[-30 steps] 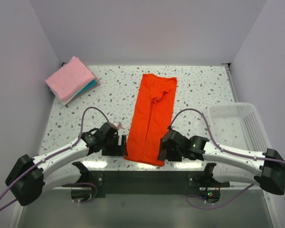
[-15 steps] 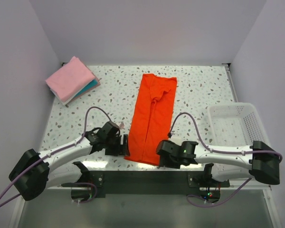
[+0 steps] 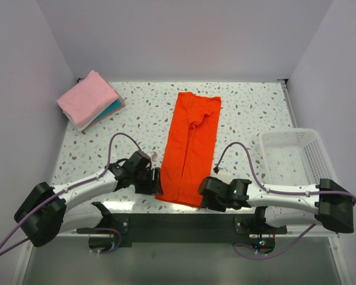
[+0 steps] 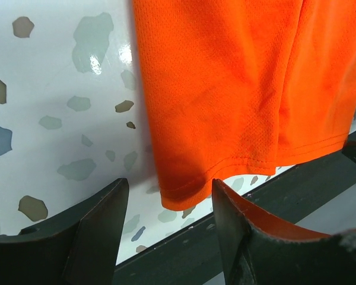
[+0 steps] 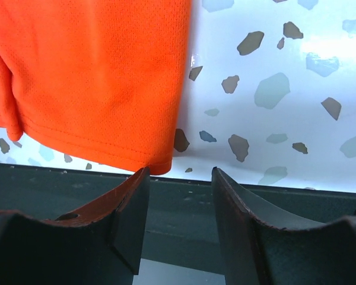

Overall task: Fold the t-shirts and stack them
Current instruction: Fold the tshirt

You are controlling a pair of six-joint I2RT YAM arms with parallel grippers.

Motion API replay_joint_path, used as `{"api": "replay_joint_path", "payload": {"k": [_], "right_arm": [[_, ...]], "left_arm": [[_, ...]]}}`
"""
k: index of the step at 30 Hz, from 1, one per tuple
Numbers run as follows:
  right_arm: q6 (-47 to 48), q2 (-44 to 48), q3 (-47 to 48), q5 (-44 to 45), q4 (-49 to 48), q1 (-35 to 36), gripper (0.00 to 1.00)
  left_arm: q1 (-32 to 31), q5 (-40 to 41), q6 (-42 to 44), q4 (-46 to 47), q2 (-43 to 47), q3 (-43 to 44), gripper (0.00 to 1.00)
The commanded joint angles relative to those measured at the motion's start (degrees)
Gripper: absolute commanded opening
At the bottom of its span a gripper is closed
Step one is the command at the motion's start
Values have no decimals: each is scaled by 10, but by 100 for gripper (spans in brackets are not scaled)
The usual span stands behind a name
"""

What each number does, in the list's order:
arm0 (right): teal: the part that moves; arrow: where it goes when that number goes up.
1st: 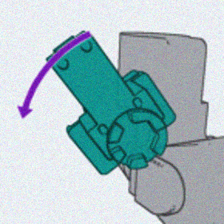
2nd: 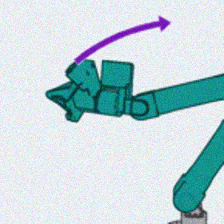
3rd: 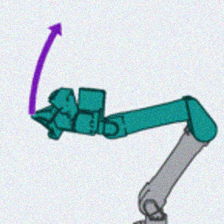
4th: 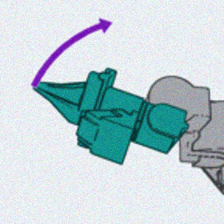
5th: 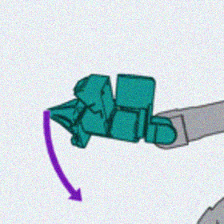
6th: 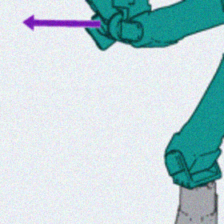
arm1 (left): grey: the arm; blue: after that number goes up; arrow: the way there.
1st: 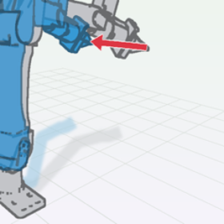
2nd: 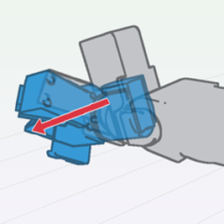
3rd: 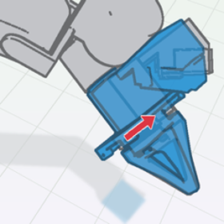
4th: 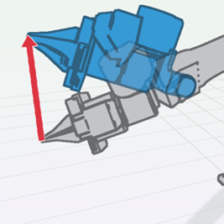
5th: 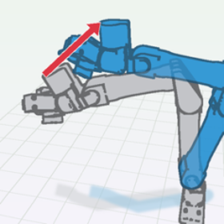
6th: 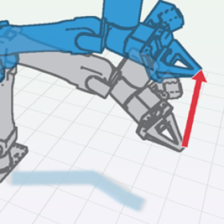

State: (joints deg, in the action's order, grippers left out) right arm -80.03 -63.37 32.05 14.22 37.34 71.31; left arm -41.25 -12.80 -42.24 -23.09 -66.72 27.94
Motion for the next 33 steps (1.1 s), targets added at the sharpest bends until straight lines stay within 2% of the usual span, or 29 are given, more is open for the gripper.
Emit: {"api": "replay_joint_path", "payload": {"k": [1, 10, 19, 28, 33], "right_arm": [[-13, -10, -5, 16, -30, 3, 49], [-21, -9, -23, 14, -57, 3, 48], [-7, -41, -19, -3, -79, 3, 43], [-1, -54, -27, -9, -97, 2, 27], [-2, -51, -34, -13, -104, 3, 20]], "left_arm": [[1, -3, 8, 8, -3, -9, 63], [1, -12, 3, 2, 15, -18, 51], [-1, -29, -4, 21, 12, -32, 44], [-3, -48, -14, 52, 12, -47, 36], [-3, -53, -26, 74, 12, -58, 26]]}}
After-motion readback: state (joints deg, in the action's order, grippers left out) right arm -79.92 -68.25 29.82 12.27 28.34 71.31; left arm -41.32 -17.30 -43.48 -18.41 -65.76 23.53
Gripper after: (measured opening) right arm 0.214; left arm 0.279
